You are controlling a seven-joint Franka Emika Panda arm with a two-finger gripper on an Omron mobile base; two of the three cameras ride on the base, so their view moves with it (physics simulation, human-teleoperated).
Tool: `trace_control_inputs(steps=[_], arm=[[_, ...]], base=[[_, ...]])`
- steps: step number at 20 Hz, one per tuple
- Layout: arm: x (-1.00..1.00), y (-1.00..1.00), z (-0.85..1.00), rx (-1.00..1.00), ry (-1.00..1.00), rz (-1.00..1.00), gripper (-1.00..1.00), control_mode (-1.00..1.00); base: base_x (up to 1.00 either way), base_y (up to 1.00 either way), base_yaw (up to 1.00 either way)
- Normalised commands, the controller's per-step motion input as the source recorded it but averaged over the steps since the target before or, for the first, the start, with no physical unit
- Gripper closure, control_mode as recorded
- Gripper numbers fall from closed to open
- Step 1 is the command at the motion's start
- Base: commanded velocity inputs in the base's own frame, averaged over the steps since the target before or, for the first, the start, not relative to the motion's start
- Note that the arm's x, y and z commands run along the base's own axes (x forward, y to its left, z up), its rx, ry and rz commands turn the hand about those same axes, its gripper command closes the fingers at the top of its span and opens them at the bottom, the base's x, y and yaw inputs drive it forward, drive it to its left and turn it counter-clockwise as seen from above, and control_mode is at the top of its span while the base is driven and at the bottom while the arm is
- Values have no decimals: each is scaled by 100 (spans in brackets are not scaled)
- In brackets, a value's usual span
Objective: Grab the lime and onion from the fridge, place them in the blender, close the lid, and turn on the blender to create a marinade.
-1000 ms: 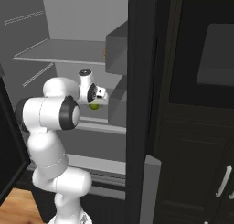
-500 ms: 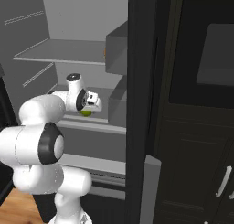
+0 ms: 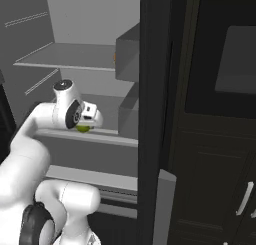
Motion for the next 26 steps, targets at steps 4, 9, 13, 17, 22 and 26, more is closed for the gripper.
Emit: trace_control_inputs(steps=[4,9,13,17,22,26], arm=[[-100,0,19,0,0,0,100,-100],[-55,4,-5,0,4,0,100,-100],[-24,2,-3,0,1,0,100,100],[0,0,0,0,0,0,100,100],[0,0,0,0,0,0,100,100],[0,0,0,0,0,0,100,100]], base=[[0,0,0],[0,0,0],[-50,0,-1],[-100,0,-5],[-100,2,-4],[-100,6,-4]])
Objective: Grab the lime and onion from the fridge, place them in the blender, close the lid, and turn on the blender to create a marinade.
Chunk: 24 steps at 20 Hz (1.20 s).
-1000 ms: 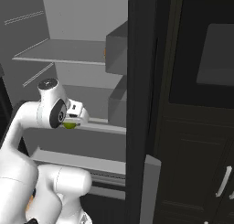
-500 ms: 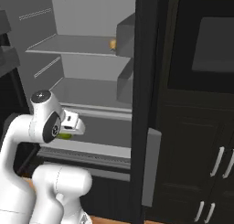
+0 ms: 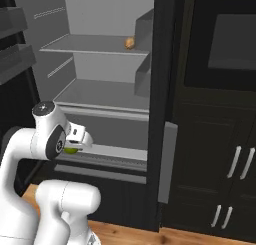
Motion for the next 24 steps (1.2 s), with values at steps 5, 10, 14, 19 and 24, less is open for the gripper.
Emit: trace_control_inputs(steps=[5,10,14,19,24], arm=[[0,0,0,0,0,0,100,100],[0,0,0,0,0,0,100,100],[0,0,0,0,0,0,100,100],[0,0,0,0,0,0,100,100],[0,0,0,0,0,0,100,100]], base=[[-98,0,-3],[-50,0,23],[-33,-37,34],[-3,-51,45],[-7,-20,62]])
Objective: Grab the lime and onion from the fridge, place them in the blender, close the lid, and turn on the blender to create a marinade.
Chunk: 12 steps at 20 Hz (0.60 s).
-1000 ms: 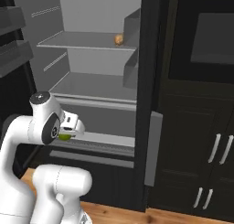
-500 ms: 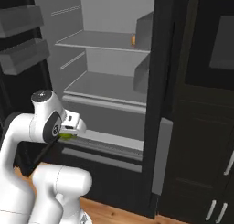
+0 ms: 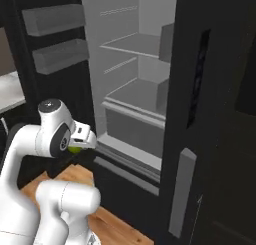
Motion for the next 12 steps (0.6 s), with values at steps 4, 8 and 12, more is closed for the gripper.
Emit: trace_control_inputs(steps=[4,8,12], arm=[[0,0,0,0,0,0,100,100],[0,0,0,0,0,0,100,100],[0,0,0,0,0,0,100,100]], base=[[-37,-4,69],[-60,-43,65],[-81,-41,56]])
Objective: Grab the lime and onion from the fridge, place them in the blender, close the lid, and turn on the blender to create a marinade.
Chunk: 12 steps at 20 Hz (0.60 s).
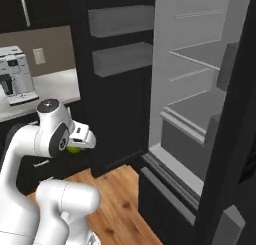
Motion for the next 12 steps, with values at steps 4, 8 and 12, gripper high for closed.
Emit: trace_control_inputs(steps=[4,8,12], arm=[[0,0,0,0,0,0,100,100],[0,0,0,0,0,0,100,100],[0,0,0,0,0,0,100,100]], base=[[-76,-7,55],[-67,0,59],[-52,0,67]])
